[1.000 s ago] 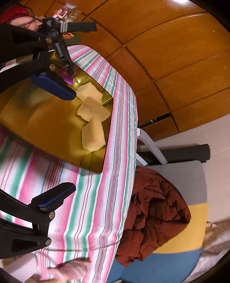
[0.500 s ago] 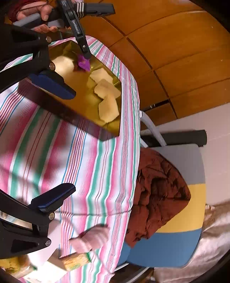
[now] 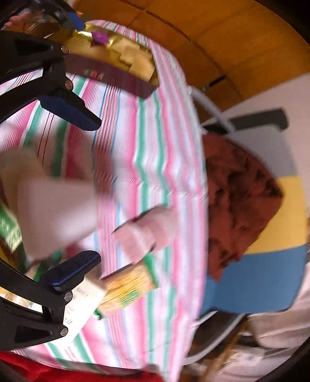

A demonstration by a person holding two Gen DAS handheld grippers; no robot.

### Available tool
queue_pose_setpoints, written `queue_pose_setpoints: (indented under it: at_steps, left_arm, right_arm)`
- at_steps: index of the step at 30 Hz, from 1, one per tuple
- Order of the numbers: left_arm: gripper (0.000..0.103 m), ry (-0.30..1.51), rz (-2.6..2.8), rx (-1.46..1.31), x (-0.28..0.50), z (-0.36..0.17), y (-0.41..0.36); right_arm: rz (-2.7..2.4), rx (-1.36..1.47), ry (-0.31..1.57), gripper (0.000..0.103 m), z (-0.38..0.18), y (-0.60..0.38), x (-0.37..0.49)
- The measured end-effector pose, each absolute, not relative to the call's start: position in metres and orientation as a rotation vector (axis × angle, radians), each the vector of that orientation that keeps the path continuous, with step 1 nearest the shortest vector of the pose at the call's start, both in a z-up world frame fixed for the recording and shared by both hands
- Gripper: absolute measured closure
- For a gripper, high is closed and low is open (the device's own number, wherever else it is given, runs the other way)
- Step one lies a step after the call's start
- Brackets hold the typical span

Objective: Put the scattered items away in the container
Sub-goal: 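Open the left gripper over the tray while the right gripper releases its sponge, then grasp the white eraser sponge with the left gripper while the right grasps a tan sponge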

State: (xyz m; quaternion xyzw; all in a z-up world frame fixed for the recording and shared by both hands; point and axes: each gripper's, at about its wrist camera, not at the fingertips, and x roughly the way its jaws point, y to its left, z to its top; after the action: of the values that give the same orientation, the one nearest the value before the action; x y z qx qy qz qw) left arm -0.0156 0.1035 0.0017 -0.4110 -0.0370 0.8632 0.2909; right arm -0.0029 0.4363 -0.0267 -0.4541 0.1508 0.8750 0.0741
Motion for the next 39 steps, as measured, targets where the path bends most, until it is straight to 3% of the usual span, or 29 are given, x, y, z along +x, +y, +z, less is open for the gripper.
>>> queue_pose_setpoints:
  at_steps: [5, 8, 11, 14, 19, 21, 24, 30, 39]
  left_arm:
    - [0.042, -0.054, 2.268, -1.112, -0.005, -0.006, 0.123]
    - [0.042, -0.074, 2.258, -1.125, -0.002, -0.010, 0.128]
    - [0.042, -0.078, 2.251, -1.142, -0.002, -0.014, 0.132]
    - [0.042, -0.072, 2.243, -1.154, -0.001, -0.016, 0.138]
    - [0.042, -0.041, 2.226, -1.145, 0.000, -0.016, 0.153]
    - [0.042, -0.019, 2.212, -1.137, 0.000, -0.015, 0.164]
    - [0.037, 0.046, 2.143, -1.121, 0.000, -0.017, 0.191]
    - [0.030, 0.285, 1.983, -1.067, -0.005, -0.031, 0.251]
    - [0.031, 0.481, 1.819, -1.080, -0.014, -0.063, 0.303]
  right_arm:
    - [2.652, -1.362, 0.450, 0.001, -0.044, 0.437, 0.003]
    - [2.813, -1.413, 0.624, 0.000, -0.044, 0.425, 0.000]
    - [2.987, -1.283, 0.600, 0.000, -0.021, 0.412, 0.007]
    - [3.076, -1.131, 0.715, 0.000, -0.004, 0.415, 0.017]
    - [2.896, -1.021, 0.573, 0.000, 0.000, 0.435, 0.026]
    - [2.839, -1.003, 0.615, 0.000, -0.002, 0.445, 0.028]
    - [2.810, -0.983, 0.738, 0.000, -0.006, 0.458, 0.029]
    - [2.768, -0.969, 0.785, 0.000, -0.008, 0.469, 0.032]
    - [2.722, -0.979, 0.851, 0.000, -0.012, 0.477, 0.029]
